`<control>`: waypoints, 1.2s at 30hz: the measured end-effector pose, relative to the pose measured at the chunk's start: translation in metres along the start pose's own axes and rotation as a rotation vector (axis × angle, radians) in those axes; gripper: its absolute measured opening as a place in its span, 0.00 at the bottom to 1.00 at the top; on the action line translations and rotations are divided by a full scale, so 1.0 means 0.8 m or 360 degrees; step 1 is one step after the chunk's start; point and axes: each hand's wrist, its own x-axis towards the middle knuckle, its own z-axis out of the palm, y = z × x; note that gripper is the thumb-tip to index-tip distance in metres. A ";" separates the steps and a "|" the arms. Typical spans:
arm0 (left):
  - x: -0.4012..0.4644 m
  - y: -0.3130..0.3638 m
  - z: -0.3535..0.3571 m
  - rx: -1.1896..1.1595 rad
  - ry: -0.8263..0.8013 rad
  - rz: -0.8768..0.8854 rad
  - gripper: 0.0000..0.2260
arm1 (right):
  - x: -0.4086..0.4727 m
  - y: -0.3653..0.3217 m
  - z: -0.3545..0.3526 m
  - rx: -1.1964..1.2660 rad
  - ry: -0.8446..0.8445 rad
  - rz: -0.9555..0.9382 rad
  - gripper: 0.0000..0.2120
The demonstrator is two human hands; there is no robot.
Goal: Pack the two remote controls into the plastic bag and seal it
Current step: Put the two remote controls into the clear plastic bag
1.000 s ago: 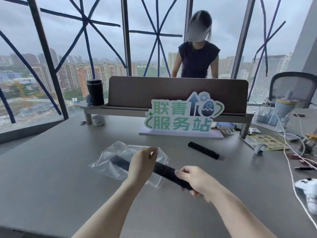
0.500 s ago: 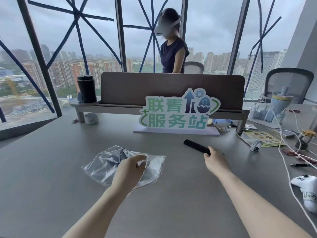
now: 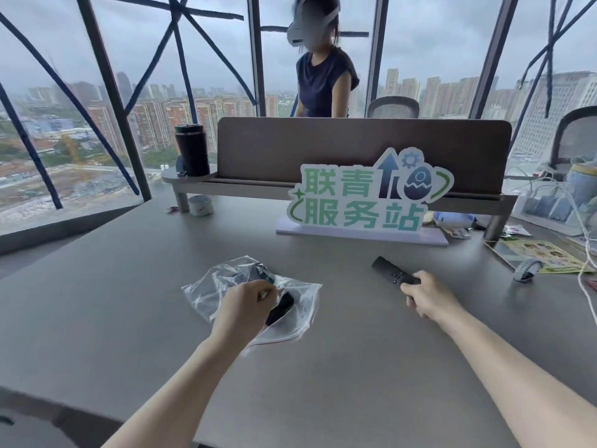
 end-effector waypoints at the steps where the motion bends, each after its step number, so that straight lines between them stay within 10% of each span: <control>1: -0.003 0.002 -0.001 -0.0046 0.0014 -0.0015 0.06 | -0.023 -0.009 -0.008 0.0290 -0.0113 -0.0002 0.05; 6: -0.017 0.017 -0.007 -0.0226 0.0038 -0.0049 0.08 | -0.141 -0.055 -0.038 0.0717 -0.0828 -0.0058 0.08; 13: -0.033 0.022 -0.015 -0.0291 0.0031 0.0037 0.08 | -0.197 -0.109 0.082 0.0782 -0.1013 -0.0112 0.12; 19: -0.037 0.002 -0.030 -0.0301 -0.0001 0.0079 0.08 | -0.174 -0.105 0.120 0.0240 -0.0144 -0.0356 0.10; 31: -0.070 -0.049 -0.065 0.0692 -0.0449 -0.0110 0.26 | -0.139 -0.108 0.146 0.0083 -0.0034 -0.0463 0.10; 36: -0.050 -0.036 -0.106 -0.0429 -0.0248 -0.0484 0.15 | -0.165 -0.144 0.097 0.0880 -0.0399 -0.0316 0.06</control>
